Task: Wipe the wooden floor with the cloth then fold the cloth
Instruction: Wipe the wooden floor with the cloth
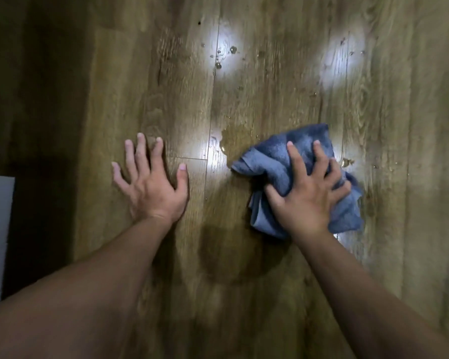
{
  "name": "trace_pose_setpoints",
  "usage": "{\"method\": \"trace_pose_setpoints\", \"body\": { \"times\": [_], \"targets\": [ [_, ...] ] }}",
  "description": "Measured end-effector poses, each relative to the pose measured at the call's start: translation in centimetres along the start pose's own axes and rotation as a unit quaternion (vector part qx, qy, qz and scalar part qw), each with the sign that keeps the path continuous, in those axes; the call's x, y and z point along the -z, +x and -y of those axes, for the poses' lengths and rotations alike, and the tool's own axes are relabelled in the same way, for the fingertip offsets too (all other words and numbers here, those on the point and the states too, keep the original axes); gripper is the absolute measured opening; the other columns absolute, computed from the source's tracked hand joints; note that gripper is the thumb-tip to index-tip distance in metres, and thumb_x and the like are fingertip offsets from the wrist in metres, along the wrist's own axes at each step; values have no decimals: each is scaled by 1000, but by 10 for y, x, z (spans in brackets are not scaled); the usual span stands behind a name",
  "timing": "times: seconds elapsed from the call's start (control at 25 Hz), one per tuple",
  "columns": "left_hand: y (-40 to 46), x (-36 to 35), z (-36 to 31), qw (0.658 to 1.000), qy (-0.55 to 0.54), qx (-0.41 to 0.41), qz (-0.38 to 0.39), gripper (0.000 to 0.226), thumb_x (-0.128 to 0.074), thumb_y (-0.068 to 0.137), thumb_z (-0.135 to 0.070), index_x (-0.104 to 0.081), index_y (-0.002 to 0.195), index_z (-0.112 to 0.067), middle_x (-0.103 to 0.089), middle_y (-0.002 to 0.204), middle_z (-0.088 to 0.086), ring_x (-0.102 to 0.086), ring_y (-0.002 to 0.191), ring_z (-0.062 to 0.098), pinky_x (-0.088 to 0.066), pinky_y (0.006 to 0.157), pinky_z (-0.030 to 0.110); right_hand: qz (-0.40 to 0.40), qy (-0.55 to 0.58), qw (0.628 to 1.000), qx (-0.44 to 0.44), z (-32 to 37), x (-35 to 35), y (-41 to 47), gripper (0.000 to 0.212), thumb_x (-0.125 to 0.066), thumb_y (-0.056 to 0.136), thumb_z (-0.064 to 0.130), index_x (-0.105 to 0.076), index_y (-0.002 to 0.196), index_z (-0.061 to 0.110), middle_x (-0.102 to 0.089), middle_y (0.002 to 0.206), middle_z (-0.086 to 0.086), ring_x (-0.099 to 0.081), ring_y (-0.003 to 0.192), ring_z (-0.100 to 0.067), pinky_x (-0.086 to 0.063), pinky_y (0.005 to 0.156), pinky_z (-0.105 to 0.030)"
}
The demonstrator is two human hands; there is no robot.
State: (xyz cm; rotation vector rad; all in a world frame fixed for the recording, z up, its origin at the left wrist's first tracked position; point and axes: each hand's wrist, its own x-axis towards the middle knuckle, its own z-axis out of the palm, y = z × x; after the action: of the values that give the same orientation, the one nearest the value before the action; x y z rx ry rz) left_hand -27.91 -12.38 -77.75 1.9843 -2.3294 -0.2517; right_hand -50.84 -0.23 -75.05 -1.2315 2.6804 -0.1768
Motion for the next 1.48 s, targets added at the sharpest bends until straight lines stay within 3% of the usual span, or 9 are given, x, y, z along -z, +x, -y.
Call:
{"method": "trace_pose_setpoints", "body": {
  "times": [0.16, 0.36, 0.52, 0.64, 0.84, 0.96, 1.12, 1.28, 1.48],
  "targets": [
    [-3, 0, -1, 1000, 17, 5, 16, 71, -37, 92, -57, -34, 153, -21, -17, 168, 8, -6, 156, 27, -6, 121, 63, -43, 2, 999, -23, 11, -4, 56, 83, -51, 69, 68, -36, 146, 41, -27, 157, -6, -31, 134, -45, -22, 100, -69],
    [-2, 7, -5, 999, 6, 6, 35, 73, -35, 92, -56, -35, 155, -20, -15, 169, 9, -5, 156, 28, -4, 121, 62, -6, 1, 999, -45, 19, 2, 74, 82, -49, 71, 68, -28, 147, 45, -20, 159, -3, -26, 136, -44, -19, 104, -70],
    [-3, 6, -3, 1000, -1, 1, 21, 71, -36, 92, -56, -36, 154, -21, -18, 168, 8, -7, 156, 28, -6, 121, 62, 15, -9, 1000, -6, 16, 1, 36, 85, -51, 71, 65, -23, 149, 45, -17, 161, -3, -24, 138, -43, -21, 105, -69],
    [-3, 6, -3, 1000, 7, -2, 21, 71, -35, 94, -57, -34, 155, -21, -17, 168, 8, -6, 156, 28, -5, 121, 63, 11, -17, 1000, -1, 14, -4, -30, 90, -63, 69, 62, -26, 150, 43, -19, 161, -3, -26, 138, -44, -24, 104, -67],
    [6, 25, -2, 988, -6, -8, 156, 77, -28, 98, -64, -13, 162, -24, 9, 170, 4, 15, 155, 26, 5, 118, 67, 66, -49, 996, -25, 14, -4, -152, 101, -75, 69, 58, -22, 154, 42, -17, 164, -6, -22, 143, -44, -24, 107, -68],
    [25, 43, 7, 964, -8, 11, 265, 91, -35, 88, -81, 6, 159, -41, 34, 163, -3, 34, 149, 26, 18, 105, 80, 75, -54, 996, -5, 10, -4, -166, 97, -77, 70, 59, -30, 153, 38, -25, 162, -10, -29, 140, -48, -28, 104, -71],
    [49, 58, 24, 931, -13, 32, 364, 117, -42, 64, -99, 32, 144, -56, 56, 147, -7, 48, 139, 30, 15, 98, 83, 47, -25, 998, -34, 18, -7, -136, 84, -71, 75, 61, -38, 149, 37, -29, 158, -11, -33, 135, -50, -26, 98, -73],
    [55, 53, 27, 922, -13, 25, 386, 110, -41, 70, -96, 39, 136, -60, 60, 143, -9, 50, 137, 31, 13, 98, 84, 19, 28, 995, -97, 28, -9, -41, 73, -52, 84, 66, -30, 149, 43, -17, 161, -6, -22, 137, -46, -14, 105, -70],
    [62, 47, 33, 914, 2, 17, 405, 104, -39, 74, -94, 43, 130, -63, 62, 140, -9, 51, 136, 32, 10, 98, 85, -15, 52, 981, -189, 73, -6, 64, 76, -49, 83, 70, -32, 151, 40, -17, 161, -5, -23, 136, -45, -15, 104, -70]
  ]
}}
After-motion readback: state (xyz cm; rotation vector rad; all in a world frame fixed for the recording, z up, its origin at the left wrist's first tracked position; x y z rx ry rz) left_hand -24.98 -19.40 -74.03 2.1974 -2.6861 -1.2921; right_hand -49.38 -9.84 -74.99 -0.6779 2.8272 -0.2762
